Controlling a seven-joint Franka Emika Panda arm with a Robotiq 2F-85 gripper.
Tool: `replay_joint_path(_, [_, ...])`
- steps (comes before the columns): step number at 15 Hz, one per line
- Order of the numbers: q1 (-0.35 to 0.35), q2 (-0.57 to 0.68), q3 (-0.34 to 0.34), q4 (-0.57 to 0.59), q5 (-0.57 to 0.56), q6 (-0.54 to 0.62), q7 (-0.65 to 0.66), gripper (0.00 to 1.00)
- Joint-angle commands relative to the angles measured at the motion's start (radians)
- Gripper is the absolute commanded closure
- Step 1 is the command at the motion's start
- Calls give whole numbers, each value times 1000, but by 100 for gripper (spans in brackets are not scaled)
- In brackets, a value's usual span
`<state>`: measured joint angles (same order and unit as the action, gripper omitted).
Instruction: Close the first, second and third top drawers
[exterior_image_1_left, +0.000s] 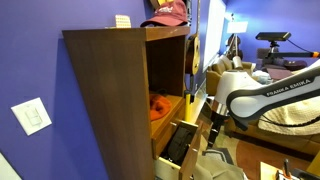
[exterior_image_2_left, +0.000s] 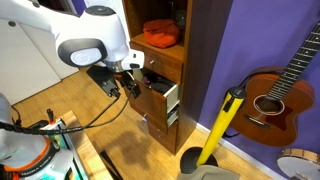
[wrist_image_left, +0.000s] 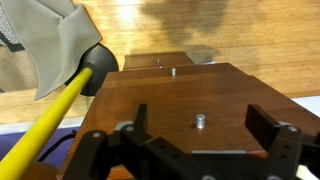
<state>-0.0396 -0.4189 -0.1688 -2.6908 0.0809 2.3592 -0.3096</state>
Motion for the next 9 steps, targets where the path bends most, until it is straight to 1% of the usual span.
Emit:
replay_joint_path(1, [-7, 54, 18, -40, -7, 142, 53, 0])
replay_joint_path(6, [-2, 140, 39, -37, 0, 307, 128, 0])
replay_joint_path(9, [-2, 192, 53, -22, -3, 375, 164, 0])
